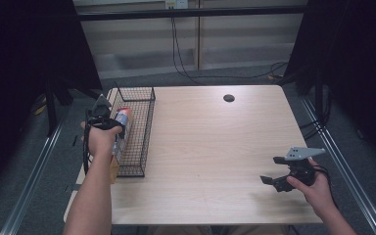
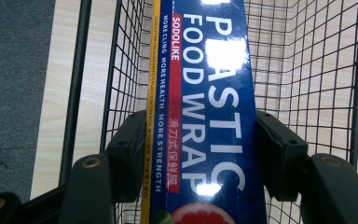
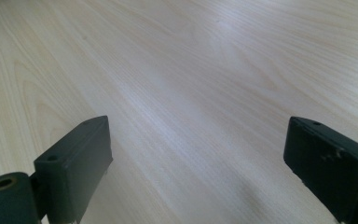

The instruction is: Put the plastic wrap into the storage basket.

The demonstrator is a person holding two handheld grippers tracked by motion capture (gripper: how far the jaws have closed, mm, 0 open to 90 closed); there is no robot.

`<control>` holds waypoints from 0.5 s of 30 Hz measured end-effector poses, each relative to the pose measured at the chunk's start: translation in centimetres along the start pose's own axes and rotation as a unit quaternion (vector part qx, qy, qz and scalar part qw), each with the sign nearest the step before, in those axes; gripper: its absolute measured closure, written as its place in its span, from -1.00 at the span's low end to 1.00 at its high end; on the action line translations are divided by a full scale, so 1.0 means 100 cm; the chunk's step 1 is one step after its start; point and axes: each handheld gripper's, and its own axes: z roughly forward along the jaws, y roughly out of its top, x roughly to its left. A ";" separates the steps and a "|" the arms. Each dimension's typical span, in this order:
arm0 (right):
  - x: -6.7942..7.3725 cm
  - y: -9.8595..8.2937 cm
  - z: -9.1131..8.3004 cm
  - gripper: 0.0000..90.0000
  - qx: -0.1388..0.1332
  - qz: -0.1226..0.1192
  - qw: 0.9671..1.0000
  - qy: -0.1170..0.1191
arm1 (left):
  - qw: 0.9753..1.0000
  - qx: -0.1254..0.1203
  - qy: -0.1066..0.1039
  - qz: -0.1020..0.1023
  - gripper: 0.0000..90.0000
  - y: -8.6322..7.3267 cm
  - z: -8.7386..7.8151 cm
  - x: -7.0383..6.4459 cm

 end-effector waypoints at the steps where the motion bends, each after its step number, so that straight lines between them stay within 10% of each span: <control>1: 0.000 0.000 0.000 -0.84 0.000 0.000 1.000 0.000 | 1.000 0.000 0.002 0.004 -0.07 0.000 0.000 0.001; 15: 0.000 0.000 0.000 -0.84 0.000 -0.001 1.000 0.000 | 1.000 0.002 0.002 0.004 -0.08 0.000 0.001 0.000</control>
